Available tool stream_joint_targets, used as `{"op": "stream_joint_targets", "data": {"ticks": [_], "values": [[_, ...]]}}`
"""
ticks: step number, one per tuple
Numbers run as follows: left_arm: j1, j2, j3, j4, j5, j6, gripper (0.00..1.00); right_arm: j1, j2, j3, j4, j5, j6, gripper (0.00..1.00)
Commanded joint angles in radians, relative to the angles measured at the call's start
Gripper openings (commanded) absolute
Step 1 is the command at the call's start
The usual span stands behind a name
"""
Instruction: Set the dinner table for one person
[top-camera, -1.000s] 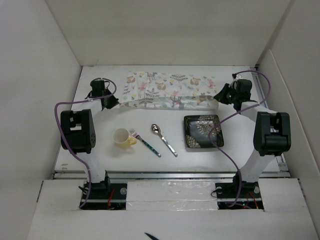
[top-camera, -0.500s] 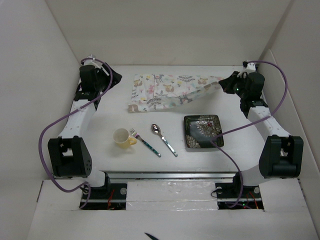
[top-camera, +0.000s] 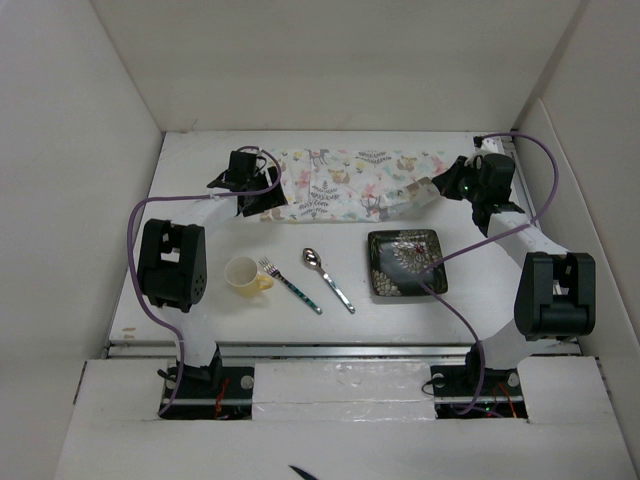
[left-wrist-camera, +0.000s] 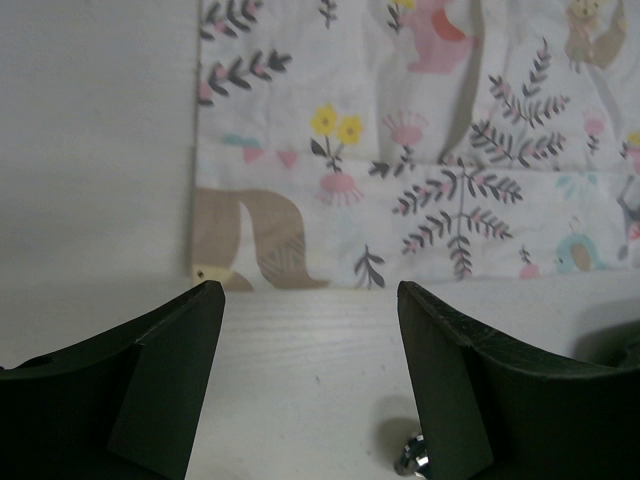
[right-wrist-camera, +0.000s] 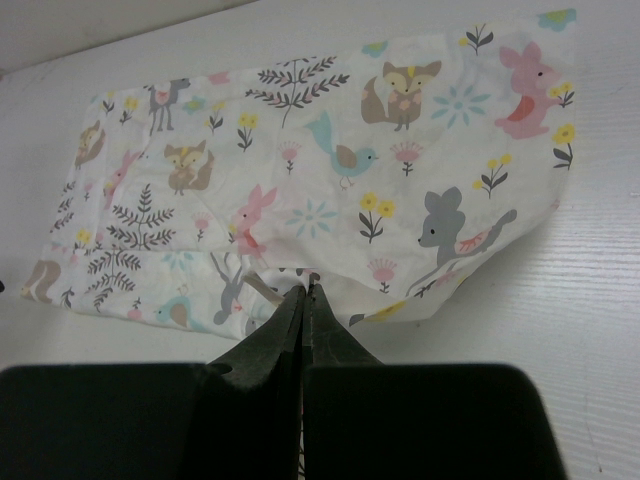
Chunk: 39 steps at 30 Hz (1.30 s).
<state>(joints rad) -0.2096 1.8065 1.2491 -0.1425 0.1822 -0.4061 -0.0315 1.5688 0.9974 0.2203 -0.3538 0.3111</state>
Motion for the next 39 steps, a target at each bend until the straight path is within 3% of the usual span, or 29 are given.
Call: {"op": "stream_joint_targets", "data": {"ticks": [1,5,7,10,16,21,24,25,26,33,35,36,39], "values": [[0.027,0.054,0.091,-0.003,-0.139,0.087,0.67,0.005,-0.010,0.000,0.063,0.009,-0.007,0.00],[0.027,0.100,0.137,-0.014,-0.154,0.101,0.55,0.005,-0.003,0.004,0.068,0.006,-0.006,0.00],[0.027,0.094,0.136,-0.003,-0.237,0.096,0.51,0.005,-0.003,0.006,0.068,0.006,-0.007,0.00],[0.041,0.115,0.121,0.000,-0.189,0.112,0.42,0.005,0.000,0.006,0.073,0.009,-0.004,0.00],[0.018,0.185,0.135,-0.040,-0.104,0.132,0.36,0.005,0.007,0.007,0.071,0.009,-0.006,0.00],[0.018,0.197,0.125,-0.066,-0.153,0.131,0.33,0.005,0.002,0.006,0.073,0.004,-0.004,0.00],[0.018,0.198,0.127,-0.063,-0.135,0.125,0.19,0.005,-0.003,0.003,0.074,0.007,-0.006,0.00],[0.018,0.191,0.127,-0.062,-0.138,0.122,0.06,0.005,-0.004,0.001,0.074,0.007,-0.006,0.00],[0.018,0.186,0.122,-0.057,-0.141,0.121,0.01,0.005,-0.006,0.000,0.074,0.009,-0.006,0.00],[0.018,0.054,0.116,-0.022,-0.155,0.105,0.00,0.005,-0.059,-0.003,0.057,0.010,-0.007,0.00],[0.018,-0.034,0.113,-0.005,-0.147,0.084,0.00,0.005,-0.093,-0.008,0.056,0.013,-0.006,0.00],[0.027,-0.152,0.095,0.033,-0.104,0.052,0.00,0.015,-0.154,-0.008,0.038,0.018,-0.009,0.00],[0.038,-0.258,0.090,0.067,-0.076,0.030,0.00,0.015,-0.223,0.001,0.011,0.026,-0.012,0.00]]}}
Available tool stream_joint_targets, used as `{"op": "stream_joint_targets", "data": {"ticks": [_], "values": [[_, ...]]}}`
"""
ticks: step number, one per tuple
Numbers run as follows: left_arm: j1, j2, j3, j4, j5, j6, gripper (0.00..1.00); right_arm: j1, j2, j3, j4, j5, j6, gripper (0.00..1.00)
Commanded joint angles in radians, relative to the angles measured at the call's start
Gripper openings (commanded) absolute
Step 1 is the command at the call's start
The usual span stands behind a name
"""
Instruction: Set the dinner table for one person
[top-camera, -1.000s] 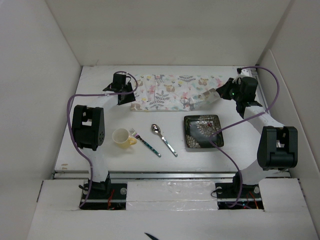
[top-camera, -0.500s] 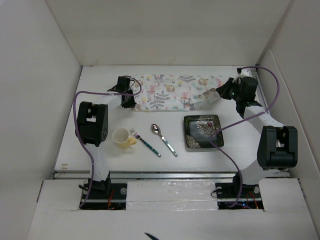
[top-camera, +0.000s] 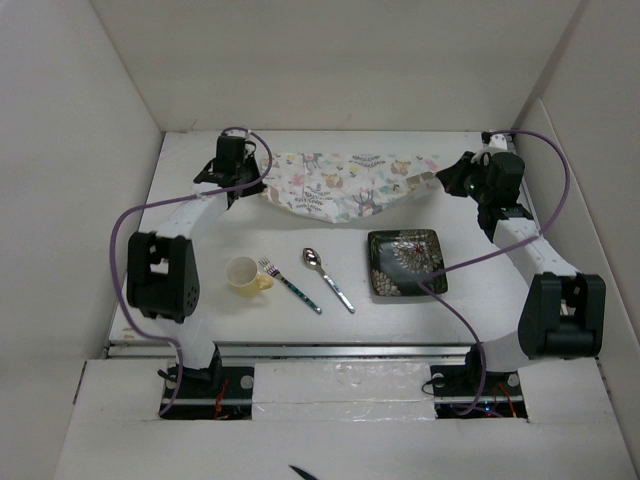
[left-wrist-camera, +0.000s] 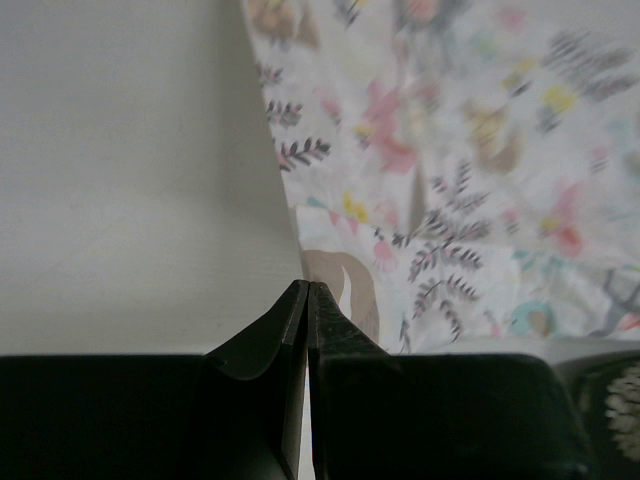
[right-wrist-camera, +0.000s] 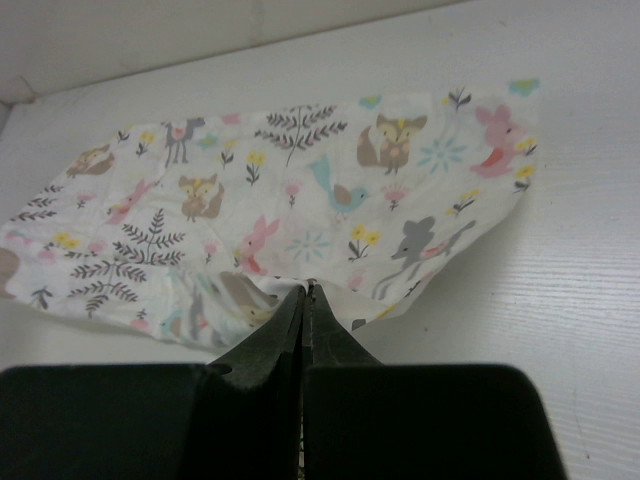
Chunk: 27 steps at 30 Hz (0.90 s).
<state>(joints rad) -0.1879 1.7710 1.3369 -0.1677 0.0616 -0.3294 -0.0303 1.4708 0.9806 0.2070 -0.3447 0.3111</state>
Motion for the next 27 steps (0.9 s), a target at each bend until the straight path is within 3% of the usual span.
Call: {"op": "stream_joint_targets", "data": {"ticks": [1,9,14,20,27], "values": [[0.028,-0.257,0.005,0.096,0.049,-0.066,0.00,0.013,-0.150,0.021,0.014,0.019,-0.017,0.00],[0.038,-0.585,0.086,0.090,0.001,-0.099,0.00,0.023,-0.460,0.082,-0.118,0.090,-0.035,0.00],[0.038,-0.657,0.183,0.050,-0.051,-0.080,0.00,0.023,-0.586,0.180,-0.236,0.139,-0.058,0.00],[0.038,-0.615,0.148,0.079,-0.118,-0.079,0.00,0.023,-0.430,0.251,-0.216,0.141,-0.055,0.00],[0.038,-0.326,0.113,0.160,-0.215,-0.059,0.00,0.023,-0.052,0.338,-0.075,0.090,-0.018,0.00]]}}
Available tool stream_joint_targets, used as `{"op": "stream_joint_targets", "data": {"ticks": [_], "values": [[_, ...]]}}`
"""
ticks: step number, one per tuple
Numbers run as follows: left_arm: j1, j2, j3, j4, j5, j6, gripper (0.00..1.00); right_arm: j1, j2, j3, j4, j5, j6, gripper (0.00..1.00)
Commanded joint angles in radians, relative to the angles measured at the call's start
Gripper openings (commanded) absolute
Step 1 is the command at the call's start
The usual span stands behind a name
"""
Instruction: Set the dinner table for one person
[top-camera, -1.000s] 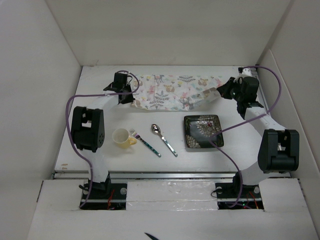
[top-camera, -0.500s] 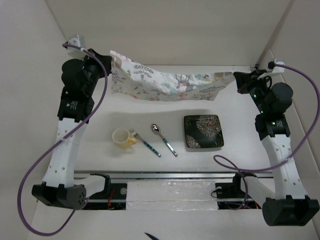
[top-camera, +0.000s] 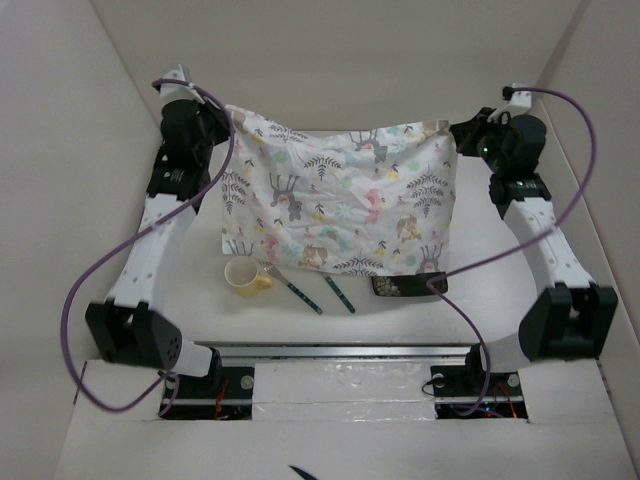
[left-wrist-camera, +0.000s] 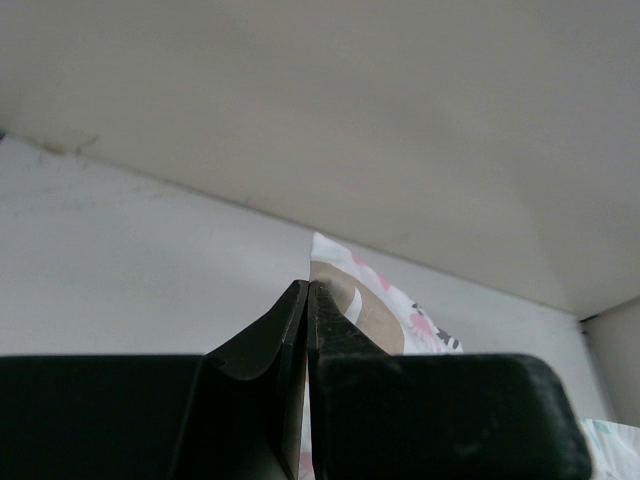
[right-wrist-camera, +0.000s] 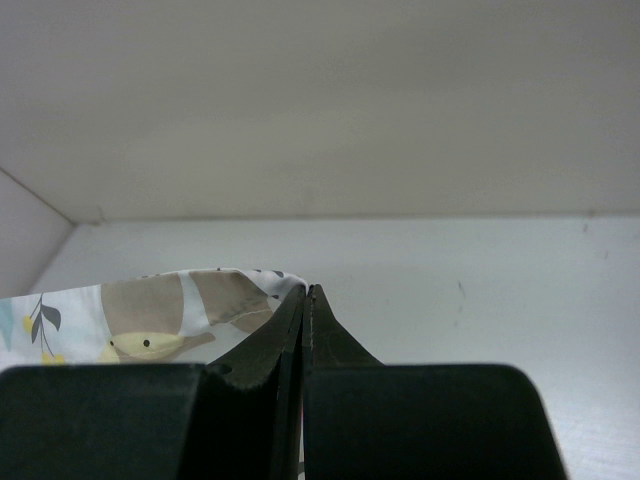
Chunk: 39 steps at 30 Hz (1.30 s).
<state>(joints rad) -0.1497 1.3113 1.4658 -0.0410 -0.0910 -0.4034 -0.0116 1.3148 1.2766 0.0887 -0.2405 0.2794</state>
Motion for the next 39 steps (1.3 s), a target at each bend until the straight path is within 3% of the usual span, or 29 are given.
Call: {"op": "stream_joint_targets", "data": {"ticks": [1,6,11,18,23,25,30,33,34,37,38,39], "values": [[-0.001,0.176,0.014,0.035,-0.065,0.015,0.00,0.004,0.191,0.058,0.060,-0.017,0.017,0.00],[0.009,0.451,0.145,0.059,-0.110,0.024,0.00,0.004,0.458,0.182,0.118,-0.058,0.040,0.00],[0.009,0.721,0.359,-0.011,-0.142,0.046,0.00,0.030,0.697,0.429,0.045,-0.034,0.014,0.00],[0.030,0.859,0.473,-0.007,-0.130,0.035,0.00,0.071,0.912,0.700,-0.020,-0.002,0.015,0.00],[0.039,0.979,0.616,-0.065,-0.147,0.067,0.00,0.081,1.075,0.920,-0.162,0.038,0.017,0.00],[0.039,1.008,0.671,-0.072,-0.144,0.083,0.12,0.090,1.078,0.913,-0.165,0.076,0.026,0.00],[0.039,1.079,0.745,-0.094,-0.156,0.104,0.20,0.090,1.054,0.836,-0.155,0.136,0.038,0.00],[0.048,1.089,0.745,-0.092,-0.162,0.106,0.32,0.079,1.052,0.833,-0.184,0.161,0.038,0.01],[0.048,1.086,0.743,-0.095,-0.161,0.104,0.33,0.079,1.048,0.830,-0.194,0.170,0.035,0.04],[0.048,1.044,0.699,-0.092,-0.125,0.086,0.34,0.079,1.028,0.833,-0.210,0.223,0.026,0.30],[0.048,1.010,0.682,-0.083,-0.086,0.080,0.34,0.068,1.026,0.839,-0.216,0.234,0.023,0.45],[0.048,0.994,0.660,-0.080,-0.067,0.072,0.34,0.059,1.009,0.840,-0.222,0.263,0.015,0.50]]}}
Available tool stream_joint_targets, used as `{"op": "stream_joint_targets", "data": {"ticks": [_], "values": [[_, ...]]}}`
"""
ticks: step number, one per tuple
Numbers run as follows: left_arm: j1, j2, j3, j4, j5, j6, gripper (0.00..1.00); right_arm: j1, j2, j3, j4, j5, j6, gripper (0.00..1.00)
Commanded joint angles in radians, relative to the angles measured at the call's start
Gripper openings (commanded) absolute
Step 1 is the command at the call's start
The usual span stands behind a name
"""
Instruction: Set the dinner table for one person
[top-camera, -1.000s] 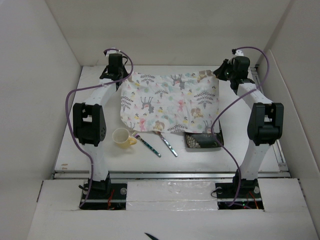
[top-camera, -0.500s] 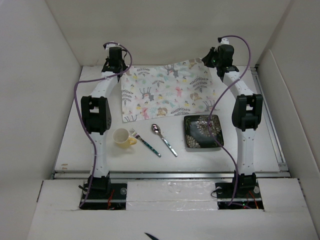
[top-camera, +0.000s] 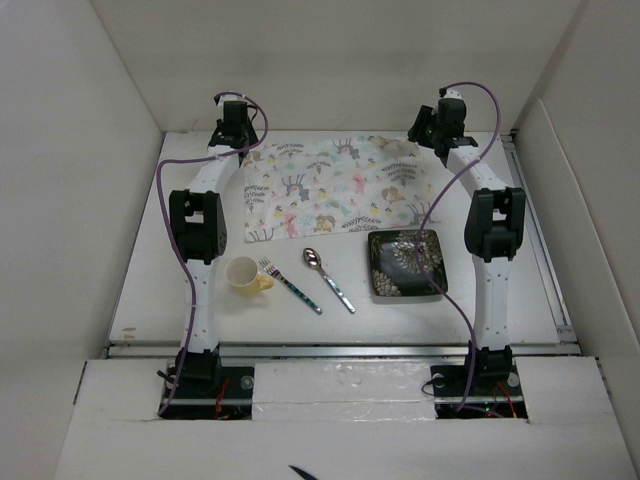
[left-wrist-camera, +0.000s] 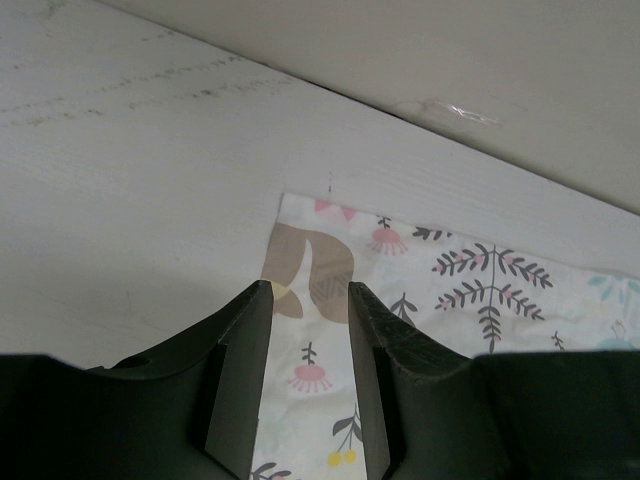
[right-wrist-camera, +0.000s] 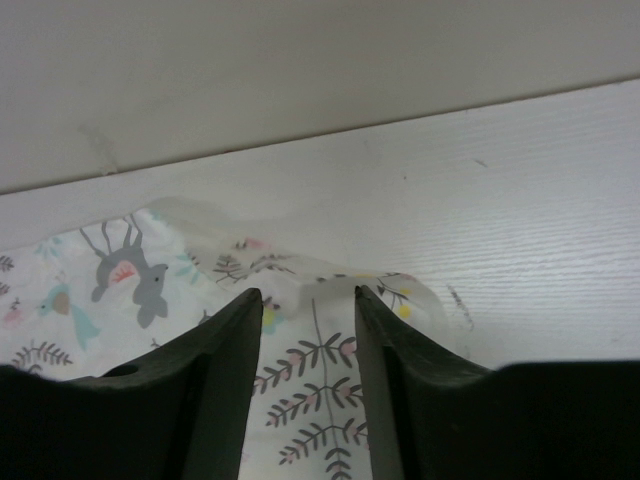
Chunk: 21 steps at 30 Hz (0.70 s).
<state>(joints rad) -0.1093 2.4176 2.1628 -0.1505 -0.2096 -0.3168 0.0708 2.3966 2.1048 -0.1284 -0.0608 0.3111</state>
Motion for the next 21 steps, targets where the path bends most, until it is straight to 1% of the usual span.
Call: {"op": "stream_joint_targets", "data": {"ticks": [1,2,3,4,5,6,7,8,9,10,11,12,13,15,16,17,19,21], "values": [[0.008,-0.127,-0.079,0.034,0.071,-0.019,0.34,-0.023,-0.082,0.009,-0.016,0.085,-0.027,0.53],[-0.004,-0.147,-0.093,0.029,0.084,-0.018,0.34,-0.035,-0.097,0.000,-0.017,0.085,-0.033,0.54],[-0.004,-0.150,-0.107,0.023,0.081,-0.012,0.34,-0.048,-0.121,-0.052,-0.013,0.084,-0.036,0.54],[-0.016,-0.147,-0.110,0.013,0.073,0.010,0.36,-0.048,-0.181,-0.096,0.024,0.082,-0.041,0.54],[-0.026,-0.129,-0.104,-0.033,0.055,0.022,0.37,-0.057,-0.213,-0.145,0.048,0.081,-0.040,0.54],[-0.026,-0.114,-0.092,-0.067,0.052,0.030,0.39,-0.066,-0.244,-0.258,0.067,0.069,-0.037,0.52],[-0.026,-0.094,-0.055,-0.101,0.055,0.031,0.39,-0.066,-0.305,-0.316,0.105,0.028,-0.029,0.48],[-0.015,-0.062,-0.037,-0.168,0.076,0.027,0.39,-0.066,-0.336,-0.371,0.119,0.009,-0.023,0.36],[-0.015,-0.054,-0.031,-0.193,0.088,0.024,0.39,-0.078,-0.359,-0.428,0.151,-0.026,-0.017,0.30],[-0.003,-0.048,-0.043,-0.208,0.105,0.019,0.39,-0.088,-0.382,-0.531,0.171,-0.048,0.000,0.26],[0.008,-0.051,-0.056,-0.225,0.110,0.016,0.39,-0.088,-0.422,-0.580,0.183,-0.068,0.008,0.25],[0.008,-0.054,-0.076,-0.225,0.108,0.018,0.39,-0.100,-0.438,-0.627,0.196,-0.109,0.019,0.24],[0.008,-0.057,-0.111,-0.224,0.095,0.027,0.39,-0.109,-0.457,-0.722,0.220,-0.129,0.025,0.24],[0.008,-0.054,-0.133,-0.225,0.095,0.035,0.39,-0.109,-0.511,-0.813,0.251,-0.169,0.040,0.28],[0.008,-0.049,-0.139,-0.228,0.093,0.035,0.39,-0.120,-0.525,-0.854,0.291,-0.178,0.069,0.30],[0.008,-0.040,-0.141,-0.233,0.096,0.035,0.39,-0.129,-0.539,-0.917,0.296,-0.191,0.071,0.39],[0.008,-0.031,-0.139,-0.235,0.090,0.035,0.39,-0.129,-0.576,-0.956,0.282,-0.197,0.077,0.44],[0.008,-0.018,-0.130,-0.228,0.082,0.041,0.38,-0.129,-0.594,-0.990,0.257,-0.183,0.083,0.45]]}}
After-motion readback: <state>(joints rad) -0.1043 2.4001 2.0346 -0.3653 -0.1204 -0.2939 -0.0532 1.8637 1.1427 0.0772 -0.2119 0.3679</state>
